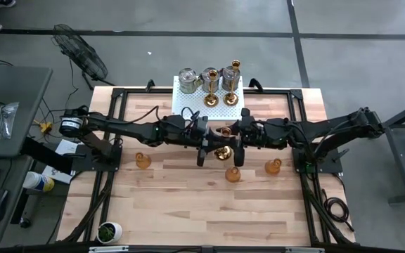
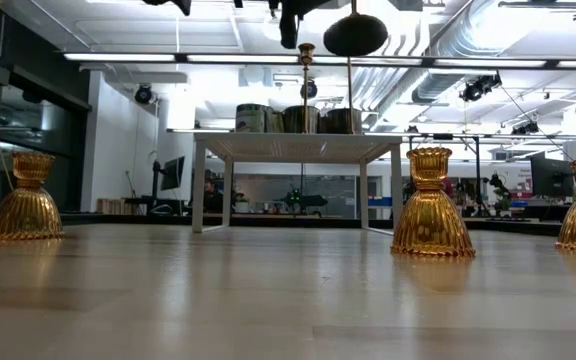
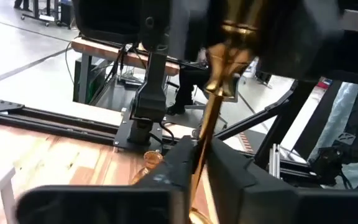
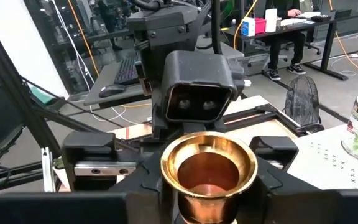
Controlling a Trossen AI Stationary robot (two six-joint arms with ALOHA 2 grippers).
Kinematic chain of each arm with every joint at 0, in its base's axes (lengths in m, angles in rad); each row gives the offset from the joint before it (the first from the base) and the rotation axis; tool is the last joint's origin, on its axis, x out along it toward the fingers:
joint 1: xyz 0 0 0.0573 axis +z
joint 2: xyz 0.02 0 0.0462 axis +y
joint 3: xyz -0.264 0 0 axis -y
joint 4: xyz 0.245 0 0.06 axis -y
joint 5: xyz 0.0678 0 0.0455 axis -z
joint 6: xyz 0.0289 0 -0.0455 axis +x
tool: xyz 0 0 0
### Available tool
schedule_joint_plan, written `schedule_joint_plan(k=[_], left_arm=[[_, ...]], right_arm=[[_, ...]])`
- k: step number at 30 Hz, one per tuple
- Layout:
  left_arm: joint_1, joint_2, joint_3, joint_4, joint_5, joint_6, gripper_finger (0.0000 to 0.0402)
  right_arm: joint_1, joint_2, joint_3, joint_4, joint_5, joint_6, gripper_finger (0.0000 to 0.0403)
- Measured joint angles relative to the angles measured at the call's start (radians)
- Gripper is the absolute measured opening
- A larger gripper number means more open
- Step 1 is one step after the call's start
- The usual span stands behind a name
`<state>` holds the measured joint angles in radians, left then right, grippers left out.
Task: Pick & Place candle stick holders
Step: Put the gold candle stick holder aligned with the other gold candle stick holders on the shelf
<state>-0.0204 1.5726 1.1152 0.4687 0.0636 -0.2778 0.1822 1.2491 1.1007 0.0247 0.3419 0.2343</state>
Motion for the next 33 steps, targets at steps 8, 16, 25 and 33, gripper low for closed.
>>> schedule_joint_plan(k=[8, 16, 25, 33], left_arm=[[0.000, 0.000, 0.000, 0.000, 0.025, 0.007, 0.0008], [0.000, 0.000, 0.000, -0.001, 0.023, -0.004, 0.0007], [0.000, -0.010, 0.001, -0.045, -0.030, 0.012, 0.0007], [0.002, -0.122, 0.000, -0.237, -0.231, 0.111, 0.0007]], right_arm=[[0.000, 0.000, 0.000, -0.012, -0.006, 0.008, 0.0086], [0.001, 0.000, 0.000, -0.014, -0.005, 0.004, 0.0147], [0.001, -0.019, -0.001, -0.037, 0.000, 0.004, 0.0185], [0.001, -0.096, -0.001, -0.146, 0.048, 0.026, 0.0213]])
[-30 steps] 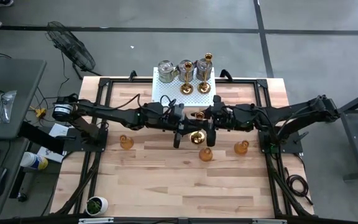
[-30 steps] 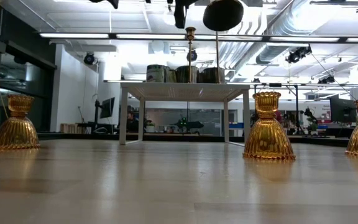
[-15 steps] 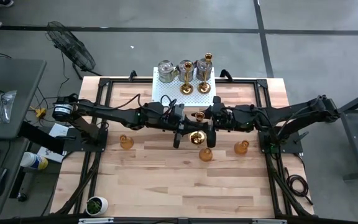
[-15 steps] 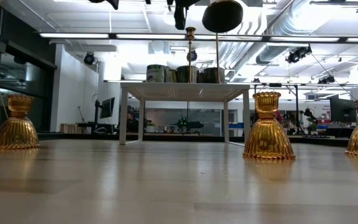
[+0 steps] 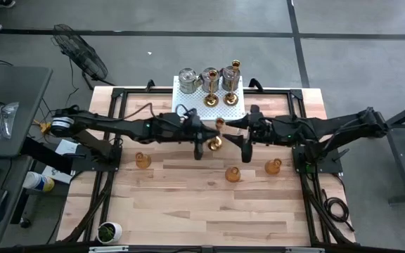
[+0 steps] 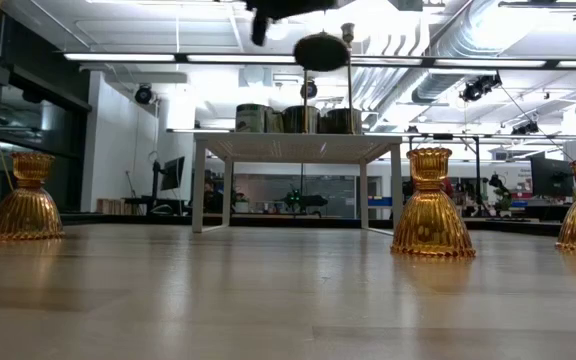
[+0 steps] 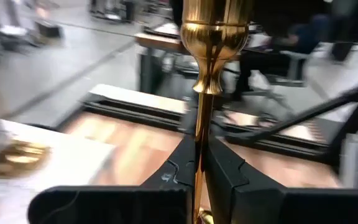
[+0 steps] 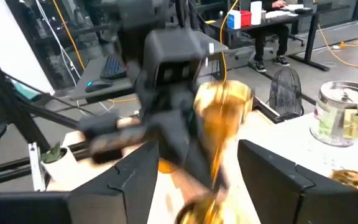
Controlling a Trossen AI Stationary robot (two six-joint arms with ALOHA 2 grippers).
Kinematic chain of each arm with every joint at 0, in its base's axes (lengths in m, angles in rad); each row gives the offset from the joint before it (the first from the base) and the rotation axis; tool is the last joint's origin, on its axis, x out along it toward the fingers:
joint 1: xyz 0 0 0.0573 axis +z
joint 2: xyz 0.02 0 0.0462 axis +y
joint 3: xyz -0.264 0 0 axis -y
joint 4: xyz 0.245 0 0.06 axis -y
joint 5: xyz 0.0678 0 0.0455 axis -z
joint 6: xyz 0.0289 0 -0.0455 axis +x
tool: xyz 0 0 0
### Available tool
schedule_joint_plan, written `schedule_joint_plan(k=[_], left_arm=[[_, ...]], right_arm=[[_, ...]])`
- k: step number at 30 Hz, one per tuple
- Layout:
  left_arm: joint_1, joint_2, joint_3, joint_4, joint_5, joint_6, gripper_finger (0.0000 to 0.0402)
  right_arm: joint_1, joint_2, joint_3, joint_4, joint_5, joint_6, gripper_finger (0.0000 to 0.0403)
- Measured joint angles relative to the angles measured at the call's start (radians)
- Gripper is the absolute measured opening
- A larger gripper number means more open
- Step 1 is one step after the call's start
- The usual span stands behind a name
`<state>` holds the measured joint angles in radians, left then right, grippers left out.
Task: Pick & Place candle stick holders
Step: Put the gold candle stick holder aligned with the other gold candle stick holders on the shelf
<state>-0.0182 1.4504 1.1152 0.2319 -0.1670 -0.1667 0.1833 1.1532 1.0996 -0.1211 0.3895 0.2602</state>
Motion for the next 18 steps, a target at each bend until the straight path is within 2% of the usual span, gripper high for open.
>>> schedule_joint_plan(k=[4, 9, 12, 18], left_arm=[[0.006, -0.078, 0.000, -0.099, -0.082, 0.076, 0.0007], [0.087, -0.174, -0.001, -0.265, -0.082, 0.088, 0.0007], [0.159, -0.219, -0.004, -0.324, -0.044, 0.107, 0.0007], [0.304, -0.286, -0.079, -0.311, 0.093, 0.111, 0.0007]], right_arm=[[0.001, -0.041, 0.001, -0.046, -0.003, 0.006, 0.0215], [0.000, -0.087, 0.001, -0.133, 0.005, 0.047, 0.0212], [0.000, -0.096, 0.001, -0.173, 0.017, 0.071, 0.0212], [0.000, -0.099, 0.001, -0.261, 0.055, 0.091, 0.0211]])
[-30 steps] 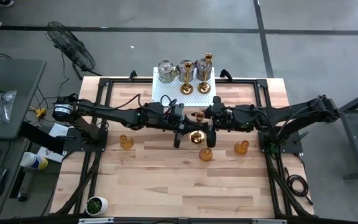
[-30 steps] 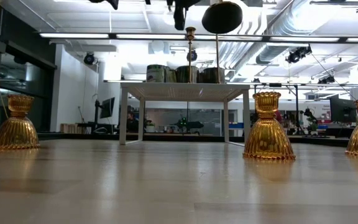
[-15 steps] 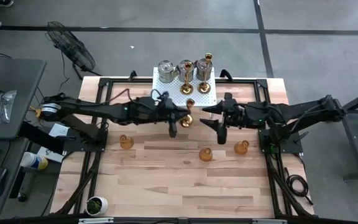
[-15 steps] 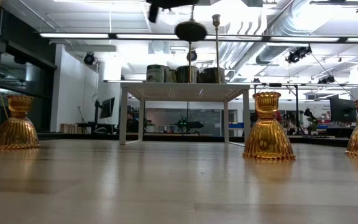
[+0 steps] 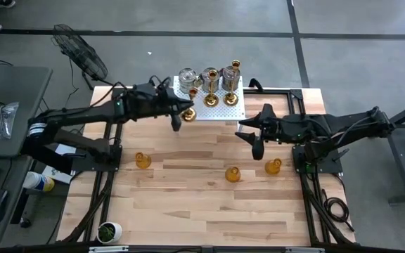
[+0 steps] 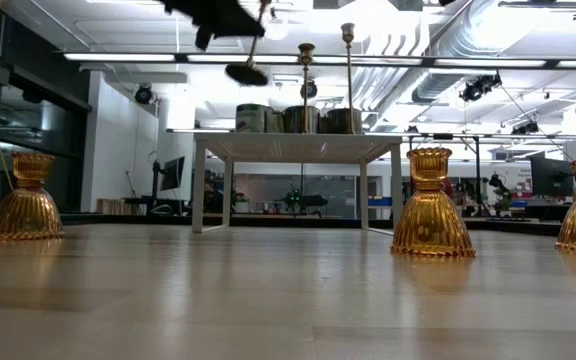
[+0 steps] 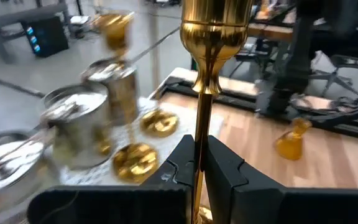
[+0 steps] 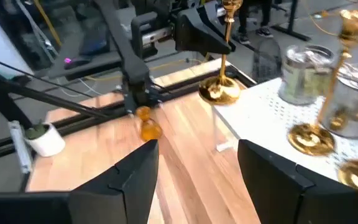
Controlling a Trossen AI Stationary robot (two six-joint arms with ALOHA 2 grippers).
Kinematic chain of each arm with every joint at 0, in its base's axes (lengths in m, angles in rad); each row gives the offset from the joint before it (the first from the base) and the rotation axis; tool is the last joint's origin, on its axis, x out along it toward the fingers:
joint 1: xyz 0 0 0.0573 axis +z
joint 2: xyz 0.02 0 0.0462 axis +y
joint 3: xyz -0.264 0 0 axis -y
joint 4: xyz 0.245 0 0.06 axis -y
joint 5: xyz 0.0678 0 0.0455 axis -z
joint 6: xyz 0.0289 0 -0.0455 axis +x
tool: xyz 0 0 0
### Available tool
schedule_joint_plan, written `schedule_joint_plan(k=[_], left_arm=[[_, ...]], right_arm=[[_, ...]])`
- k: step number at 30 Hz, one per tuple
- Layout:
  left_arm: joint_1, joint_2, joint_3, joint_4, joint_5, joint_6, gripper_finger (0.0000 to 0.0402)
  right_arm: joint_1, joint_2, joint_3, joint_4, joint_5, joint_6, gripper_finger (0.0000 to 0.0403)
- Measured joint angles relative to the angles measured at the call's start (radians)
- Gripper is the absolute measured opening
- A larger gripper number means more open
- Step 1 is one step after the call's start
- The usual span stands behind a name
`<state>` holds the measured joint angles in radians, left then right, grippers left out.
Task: Pick & Place candle stick holders
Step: Put the gold candle stick holder aligned with the other gold candle stick holders on the shelf
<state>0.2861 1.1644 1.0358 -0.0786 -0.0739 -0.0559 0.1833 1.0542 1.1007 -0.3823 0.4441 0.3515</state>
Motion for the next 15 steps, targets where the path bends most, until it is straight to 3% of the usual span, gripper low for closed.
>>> schedule_joint_plan(k=[8, 15], left_arm=[[0.133, -0.024, -0.109, 0.088, 0.088, -0.031, 0.0007], [0.149, -0.017, -0.143, 0.152, 0.086, -0.021, 0.0007]], right_arm=[[-0.009, -0.005, 0.000, -0.030, 0.054, -0.066, 0.0211], [-0.104, -0.020, 0.000, -0.065, -0.031, -0.176, 0.0211]])
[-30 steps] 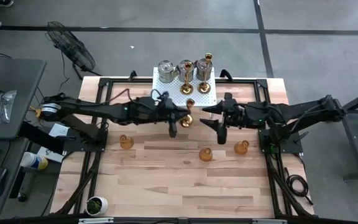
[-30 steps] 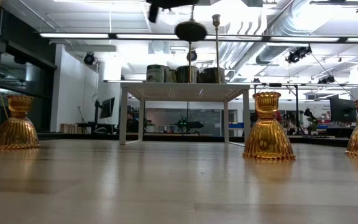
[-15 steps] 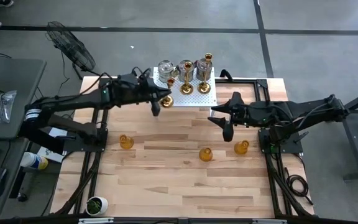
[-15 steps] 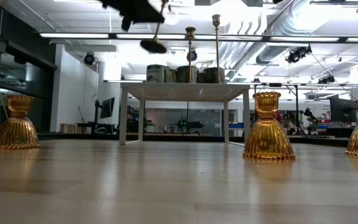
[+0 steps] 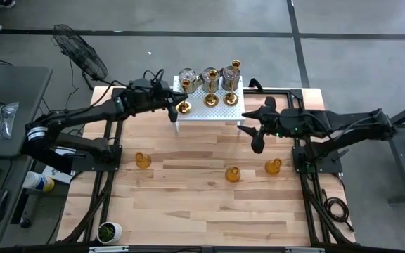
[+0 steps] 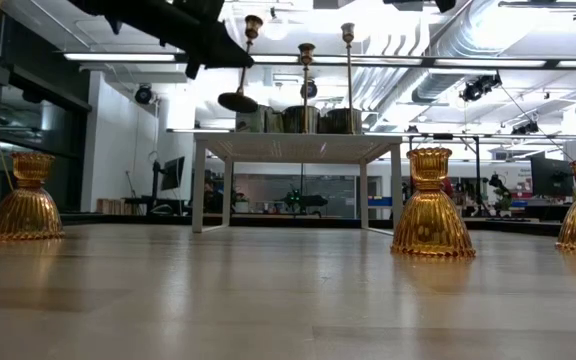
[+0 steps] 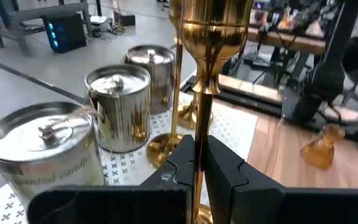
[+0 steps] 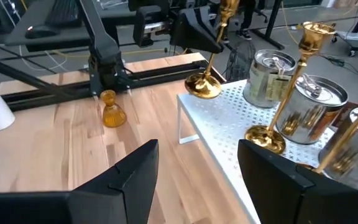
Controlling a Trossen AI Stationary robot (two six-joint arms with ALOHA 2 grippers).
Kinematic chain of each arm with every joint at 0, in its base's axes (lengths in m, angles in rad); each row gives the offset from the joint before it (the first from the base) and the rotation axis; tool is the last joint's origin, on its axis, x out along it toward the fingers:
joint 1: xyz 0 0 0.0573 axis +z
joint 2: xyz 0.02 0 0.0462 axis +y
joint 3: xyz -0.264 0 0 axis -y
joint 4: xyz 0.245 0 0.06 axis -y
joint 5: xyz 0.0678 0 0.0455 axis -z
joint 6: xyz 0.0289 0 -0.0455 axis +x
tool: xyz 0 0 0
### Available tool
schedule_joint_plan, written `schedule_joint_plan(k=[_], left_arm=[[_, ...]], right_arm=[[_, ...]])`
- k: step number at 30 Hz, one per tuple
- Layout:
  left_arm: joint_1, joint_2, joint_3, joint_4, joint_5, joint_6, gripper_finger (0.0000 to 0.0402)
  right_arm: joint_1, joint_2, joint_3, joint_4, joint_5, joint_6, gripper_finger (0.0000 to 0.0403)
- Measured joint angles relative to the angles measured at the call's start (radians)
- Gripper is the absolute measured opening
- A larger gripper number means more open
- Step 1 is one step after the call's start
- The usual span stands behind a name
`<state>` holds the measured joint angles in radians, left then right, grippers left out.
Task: Pick & Place candle stick holders
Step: Put the gold candle stick holder aligned with the other gold candle stick holders on the shelf
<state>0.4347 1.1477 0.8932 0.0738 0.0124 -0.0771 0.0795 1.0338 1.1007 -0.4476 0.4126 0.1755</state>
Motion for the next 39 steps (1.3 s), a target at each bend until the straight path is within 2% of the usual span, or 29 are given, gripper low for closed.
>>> schedule_joint_plan(k=[5, 8, 11, 16, 26, 39], left_arm=[[0.025, 0.018, -0.028, 0.022, -0.003, 0.007, 0.0007], [0.047, 0.034, -0.056, 0.067, 0.001, -0.005, 0.0007], [0.068, 0.059, -0.060, 0.156, 0.021, 0.009, 0.0007], [0.124, 0.111, -0.066, 0.235, 0.136, -0.002, 0.0007], [0.163, 0.161, -0.065, 0.264, 0.220, 0.047, 0.0007], [0.183, 0.217, -0.064, 0.305, 0.194, 0.048, 0.0007]], right_arm=[[-0.092, -0.023, 0.000, -0.020, -0.146, -0.026, 0.0211], [-0.129, -0.035, 0.000, -0.020, -0.171, -0.039, 0.0211], [-0.153, -0.042, 0.000, -0.018, -0.164, -0.041, 0.0211], [-0.179, -0.041, 0.000, 0.002, -0.153, -0.009, 0.0211], [-0.181, -0.038, 0.000, 0.011, -0.097, -0.015, 0.0211], [-0.180, -0.038, 0.000, 0.011, -0.071, -0.012, 0.0211]])
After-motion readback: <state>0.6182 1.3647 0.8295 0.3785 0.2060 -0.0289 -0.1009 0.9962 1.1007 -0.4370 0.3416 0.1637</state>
